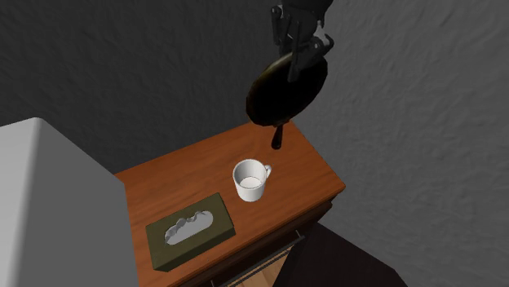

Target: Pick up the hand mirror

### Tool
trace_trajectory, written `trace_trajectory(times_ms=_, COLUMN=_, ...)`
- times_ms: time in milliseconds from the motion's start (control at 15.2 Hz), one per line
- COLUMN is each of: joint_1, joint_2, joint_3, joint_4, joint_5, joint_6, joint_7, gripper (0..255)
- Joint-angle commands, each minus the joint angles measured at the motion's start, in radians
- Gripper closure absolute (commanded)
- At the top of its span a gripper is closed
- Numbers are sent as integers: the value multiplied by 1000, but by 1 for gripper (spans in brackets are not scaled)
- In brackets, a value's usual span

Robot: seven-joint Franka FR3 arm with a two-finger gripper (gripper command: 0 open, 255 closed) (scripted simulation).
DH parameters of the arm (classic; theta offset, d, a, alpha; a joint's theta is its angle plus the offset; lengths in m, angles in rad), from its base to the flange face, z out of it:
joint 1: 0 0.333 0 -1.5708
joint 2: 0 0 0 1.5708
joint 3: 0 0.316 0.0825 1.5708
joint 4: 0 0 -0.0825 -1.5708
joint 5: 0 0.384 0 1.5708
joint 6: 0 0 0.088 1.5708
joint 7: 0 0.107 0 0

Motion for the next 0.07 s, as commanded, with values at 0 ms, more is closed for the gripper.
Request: trace_trajectory(times_ms=0, joint_1=0, joint_2=6, joint_3=-2, joint_4=13, joint_5=4, joint_6=-9, joint_7=-2, gripper=255)
